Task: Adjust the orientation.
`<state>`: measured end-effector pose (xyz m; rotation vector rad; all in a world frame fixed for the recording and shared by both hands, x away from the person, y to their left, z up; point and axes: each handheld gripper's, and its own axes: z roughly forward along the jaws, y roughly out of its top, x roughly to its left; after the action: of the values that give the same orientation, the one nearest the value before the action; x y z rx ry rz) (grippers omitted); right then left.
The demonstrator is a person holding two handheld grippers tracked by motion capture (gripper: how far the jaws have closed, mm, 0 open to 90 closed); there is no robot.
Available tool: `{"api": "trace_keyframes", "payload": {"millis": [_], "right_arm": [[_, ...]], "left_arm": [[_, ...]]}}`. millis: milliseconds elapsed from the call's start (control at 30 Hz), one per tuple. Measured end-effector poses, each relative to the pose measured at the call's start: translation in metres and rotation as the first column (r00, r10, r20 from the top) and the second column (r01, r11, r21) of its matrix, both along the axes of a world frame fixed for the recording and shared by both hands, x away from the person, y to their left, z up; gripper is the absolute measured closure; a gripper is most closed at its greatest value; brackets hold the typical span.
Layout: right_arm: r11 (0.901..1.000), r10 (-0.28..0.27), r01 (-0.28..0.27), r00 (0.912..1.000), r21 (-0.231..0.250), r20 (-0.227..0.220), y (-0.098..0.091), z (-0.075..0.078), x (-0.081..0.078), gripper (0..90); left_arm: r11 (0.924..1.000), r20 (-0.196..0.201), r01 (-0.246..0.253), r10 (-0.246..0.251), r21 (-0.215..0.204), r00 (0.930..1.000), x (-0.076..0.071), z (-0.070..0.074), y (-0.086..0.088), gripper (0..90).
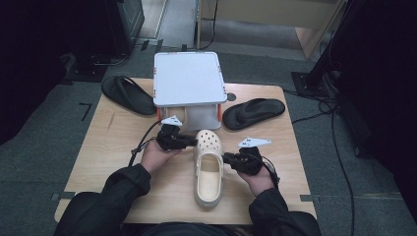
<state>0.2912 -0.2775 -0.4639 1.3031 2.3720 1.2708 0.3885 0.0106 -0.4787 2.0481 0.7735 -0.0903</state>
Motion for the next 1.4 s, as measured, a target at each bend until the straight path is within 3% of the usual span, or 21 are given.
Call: {"api": "trace_keyframes", "payload": {"millis": [267,433,633,733,967,1133,1267,1400], "right_arm": [[0.9990,-0.005,0.001,0.9964,0.044,0.085,-0.003,0.021,-0.001,66.8],[0.9963,0.046,-0.053,0.9927,0.068,0.111,0.003,0.033,-0.005,68.9],[0.9926,0.116,-0.119,0.9879,0.024,0.103,0.019,0.028,-0.011,69.0],[0.9937,0.111,-0.112,0.9876,0.004,0.111,0.021,0.026,-0.009,67.8],[0.9925,0.118,-0.114,0.9899,-0.043,0.079,0.025,0.012,-0.001,58.6],[0.9901,0.101,-0.089,0.9890,-0.108,0.109,0.030,0.006,0.002,53.5],[0.9901,0.093,-0.079,0.9887,-0.116,0.118,0.033,0.003,0.004,51.6],[0.9892,0.086,-0.068,0.9875,-0.129,0.133,0.035,0.002,0.004,52.9]], "left_arm": [[0.9999,0.008,0.004,-0.004,-0.017,1.0000,-0.003,0.017,0.009,70.3],[0.9997,0.018,0.001,0.000,-0.022,0.9998,-0.004,0.032,0.018,68.4],[0.9997,0.028,0.000,0.000,-0.024,0.9996,-0.005,0.044,0.028,66.9],[0.9995,0.029,-0.005,0.006,-0.030,0.9996,-0.004,0.047,0.033,66.2],[0.9995,0.028,-0.009,0.010,-0.031,0.9995,-0.003,0.054,0.039,64.0],[0.9989,0.042,-0.020,0.022,-0.043,0.9989,-0.002,0.062,0.046,61.8],[0.9972,0.044,-0.039,0.041,-0.063,0.9982,0.000,0.071,0.055,60.5],[0.9973,0.047,-0.045,0.048,-0.059,0.9977,0.002,0.079,0.061,59.8]]}}
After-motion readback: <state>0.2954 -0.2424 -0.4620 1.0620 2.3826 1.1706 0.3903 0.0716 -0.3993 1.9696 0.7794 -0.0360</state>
